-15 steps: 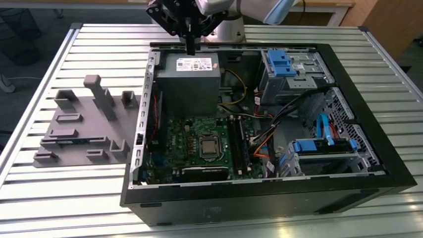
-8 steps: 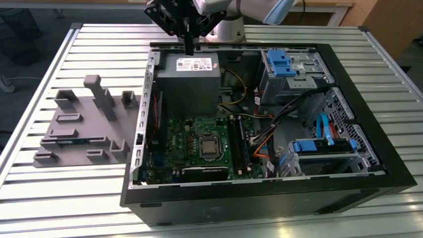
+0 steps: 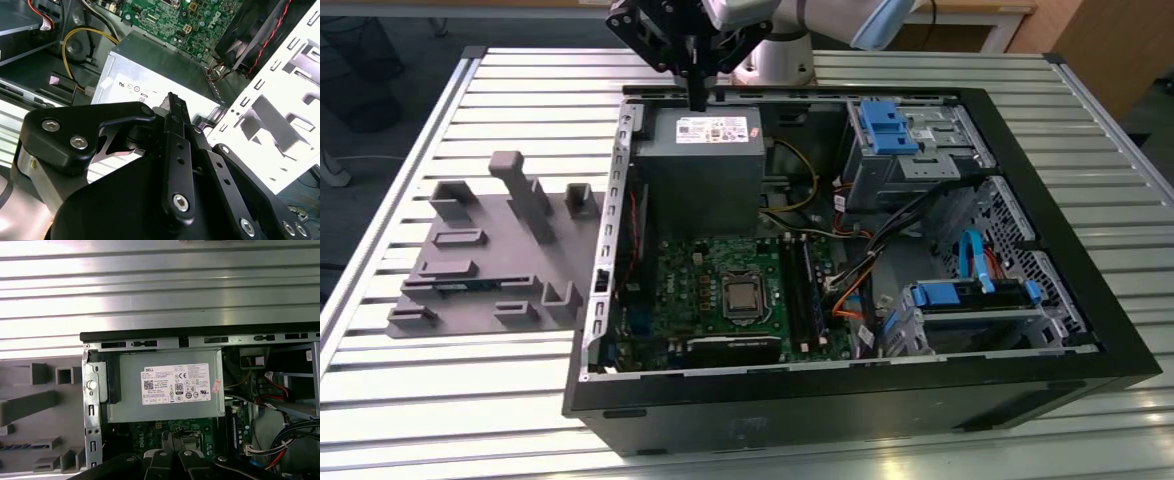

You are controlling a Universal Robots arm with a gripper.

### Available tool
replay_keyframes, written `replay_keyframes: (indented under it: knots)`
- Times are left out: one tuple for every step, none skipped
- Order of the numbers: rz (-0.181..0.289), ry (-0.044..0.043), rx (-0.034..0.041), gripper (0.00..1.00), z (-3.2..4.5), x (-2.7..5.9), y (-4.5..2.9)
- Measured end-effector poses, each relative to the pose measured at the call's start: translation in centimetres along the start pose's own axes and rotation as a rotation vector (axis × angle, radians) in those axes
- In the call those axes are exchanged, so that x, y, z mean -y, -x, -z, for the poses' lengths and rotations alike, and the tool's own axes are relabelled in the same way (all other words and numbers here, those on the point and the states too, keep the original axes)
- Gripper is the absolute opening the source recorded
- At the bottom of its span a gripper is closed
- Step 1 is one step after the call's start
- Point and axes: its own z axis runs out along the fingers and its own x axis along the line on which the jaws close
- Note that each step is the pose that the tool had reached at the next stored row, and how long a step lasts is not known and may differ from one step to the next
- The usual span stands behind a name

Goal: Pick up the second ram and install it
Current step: 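Reach for the second ram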

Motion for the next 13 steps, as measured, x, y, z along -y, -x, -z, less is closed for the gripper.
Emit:
replay_keyframes:
  knots:
    - [0.0,0.0,0.0,0.11,0.0,0.0,-0.05]
    - [0.0,0.0,0.0,0.11,0.0,0.01,-0.09]
    - [0.0,0.0,0.0,0.11,0.0,0.01,-0.15]
    - [0.0,-0.0001,0.0,0.11,0.01,0.02,-0.21]
    - [0.0,0.0,0.0,0.11,0.01,0.02,-0.28]
    - [0.0,0.0,0.0,0.11,0.01,0.03,-0.34]
    - [0.0,0.0,0.0,0.11,0.01,0.03,-0.41]
    - [0.0,-0.0001,0.0,0.11,0.01,0.04,-0.49]
    - [0.0,0.0,0.0,0.11,0.02,0.04,-0.57]
    - [0.0,-0.0001,0.0,0.11,0.02,0.05,-0.66]
    - [0.0,-0.0001,0.0,0.11,0.02,0.06,-0.74]
    - [0.0,-0.0001,0.0,0.11,0.03,0.07,-0.85]
    - [0.0,0.0,0.0,0.11,0.03,0.07,-0.95]
